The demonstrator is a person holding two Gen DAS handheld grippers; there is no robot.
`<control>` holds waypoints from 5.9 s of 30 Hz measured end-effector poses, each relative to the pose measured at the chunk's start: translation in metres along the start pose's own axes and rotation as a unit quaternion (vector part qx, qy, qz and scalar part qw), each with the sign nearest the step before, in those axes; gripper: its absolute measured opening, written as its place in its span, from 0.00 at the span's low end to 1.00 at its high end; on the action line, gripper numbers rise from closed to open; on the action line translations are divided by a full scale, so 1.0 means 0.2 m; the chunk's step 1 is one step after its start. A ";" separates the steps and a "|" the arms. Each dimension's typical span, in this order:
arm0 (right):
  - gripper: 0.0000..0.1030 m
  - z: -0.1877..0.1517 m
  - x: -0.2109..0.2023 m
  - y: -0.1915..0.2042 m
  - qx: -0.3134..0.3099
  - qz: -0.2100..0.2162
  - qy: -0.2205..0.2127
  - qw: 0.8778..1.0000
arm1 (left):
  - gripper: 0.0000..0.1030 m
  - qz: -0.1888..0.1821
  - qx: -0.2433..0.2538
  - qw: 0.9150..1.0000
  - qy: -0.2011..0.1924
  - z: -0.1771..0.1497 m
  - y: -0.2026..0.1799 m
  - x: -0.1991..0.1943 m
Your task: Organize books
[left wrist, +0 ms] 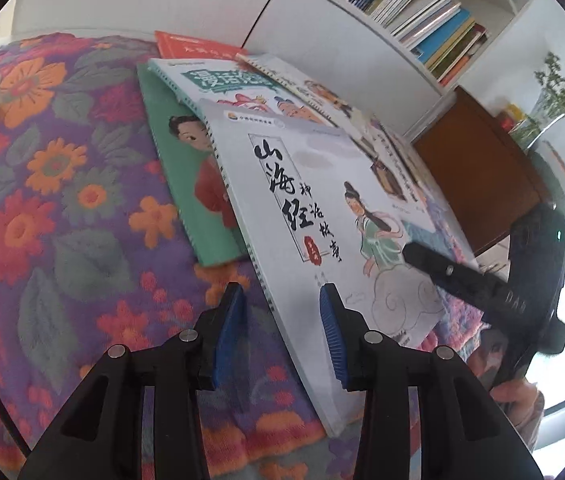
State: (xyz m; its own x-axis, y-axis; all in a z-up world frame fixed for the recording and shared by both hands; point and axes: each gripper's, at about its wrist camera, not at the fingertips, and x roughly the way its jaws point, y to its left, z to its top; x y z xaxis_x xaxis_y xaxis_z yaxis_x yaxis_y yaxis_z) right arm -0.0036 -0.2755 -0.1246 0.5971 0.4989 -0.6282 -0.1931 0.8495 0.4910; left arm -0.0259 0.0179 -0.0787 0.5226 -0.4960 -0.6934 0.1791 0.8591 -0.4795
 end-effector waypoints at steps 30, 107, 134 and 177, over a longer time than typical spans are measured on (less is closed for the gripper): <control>0.72 -0.07 0.01 0.07 -0.023 -0.021 0.000 1.000 | 0.38 0.037 0.054 0.997 -0.032 -0.05 -0.06 0.01; 0.19 -0.03 0.01 0.26 -0.067 0.086 0.090 0.990 | 0.17 0.056 0.067 0.994 0.060 0.05 -0.04 -0.16; 0.19 -0.06 -0.26 0.67 -0.177 0.064 0.035 0.982 | 0.18 0.090 0.135 0.987 -0.006 0.13 -0.13 -0.58; 0.19 -0.14 0.77 1.88 -0.264 0.115 0.088 0.953 | 0.19 0.168 0.037 0.984 -0.042 0.25 1.18 -1.10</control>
State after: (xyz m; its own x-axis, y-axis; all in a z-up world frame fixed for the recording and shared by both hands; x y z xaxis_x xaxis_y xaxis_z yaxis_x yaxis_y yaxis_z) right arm -0.0064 0.1249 -0.0532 0.3597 0.6640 -0.6555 -0.6966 0.6585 0.2848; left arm -0.0573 0.3348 -0.0130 0.6292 -0.1722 -0.7579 0.0426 0.9813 -0.1876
